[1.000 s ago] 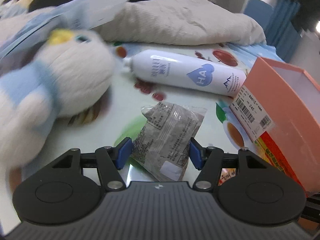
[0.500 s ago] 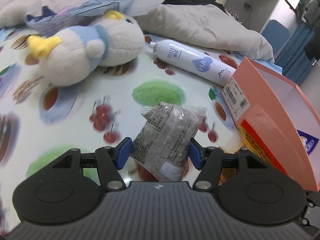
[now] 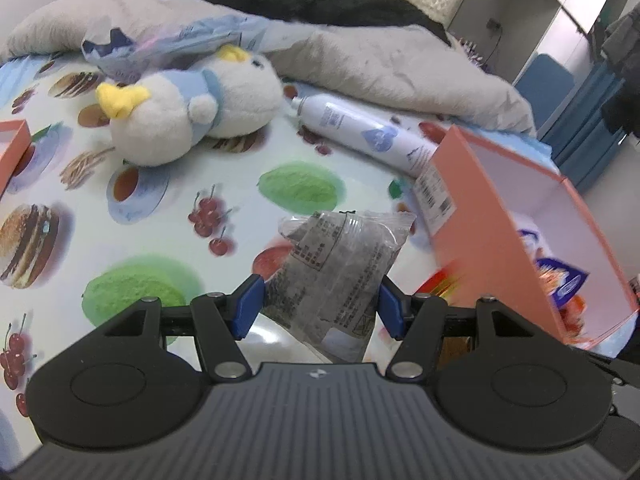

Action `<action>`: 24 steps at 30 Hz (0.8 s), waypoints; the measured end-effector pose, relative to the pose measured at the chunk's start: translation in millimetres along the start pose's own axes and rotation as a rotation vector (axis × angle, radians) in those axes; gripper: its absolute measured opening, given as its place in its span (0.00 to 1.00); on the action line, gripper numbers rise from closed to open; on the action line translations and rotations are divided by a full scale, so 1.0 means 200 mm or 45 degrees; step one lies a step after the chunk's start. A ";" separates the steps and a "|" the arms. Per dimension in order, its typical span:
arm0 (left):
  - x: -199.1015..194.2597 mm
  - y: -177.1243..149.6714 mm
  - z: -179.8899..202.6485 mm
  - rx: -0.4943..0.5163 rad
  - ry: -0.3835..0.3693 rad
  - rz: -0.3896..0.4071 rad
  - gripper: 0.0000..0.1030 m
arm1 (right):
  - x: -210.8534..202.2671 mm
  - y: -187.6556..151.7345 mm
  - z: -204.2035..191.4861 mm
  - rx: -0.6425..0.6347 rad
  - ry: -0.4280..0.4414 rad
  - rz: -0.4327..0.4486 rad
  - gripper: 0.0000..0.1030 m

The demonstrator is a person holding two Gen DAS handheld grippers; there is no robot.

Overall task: Organize snacks
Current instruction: 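Lift and carry both held packs over the white box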

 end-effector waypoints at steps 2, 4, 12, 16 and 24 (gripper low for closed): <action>-0.03 0.04 0.01 -0.003 -0.006 0.019 0.64 | -0.03 0.03 0.00 0.013 0.009 0.019 0.08; -0.06 0.08 0.03 0.012 -0.005 0.037 0.64 | -0.05 0.06 0.00 0.010 0.013 0.036 0.07; -0.16 0.23 0.08 0.016 -0.027 0.078 0.64 | -0.13 0.19 0.01 0.033 0.034 0.101 0.06; -0.21 0.32 0.12 0.015 -0.045 0.100 0.64 | -0.19 0.29 0.05 0.069 0.051 0.146 0.06; -0.28 0.48 0.26 0.054 -0.082 0.167 0.64 | -0.26 0.44 0.13 0.100 0.043 0.238 0.06</action>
Point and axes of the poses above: each gripper's, at about its wrist camera, not at the fingertips, and x roughly the way its jaws point, z to its right, y to its top, the point moved 5 cm from there along x, roughly the way its jaws point, and after that the axes turned 12 degrees about x, right-handed, at the moved point
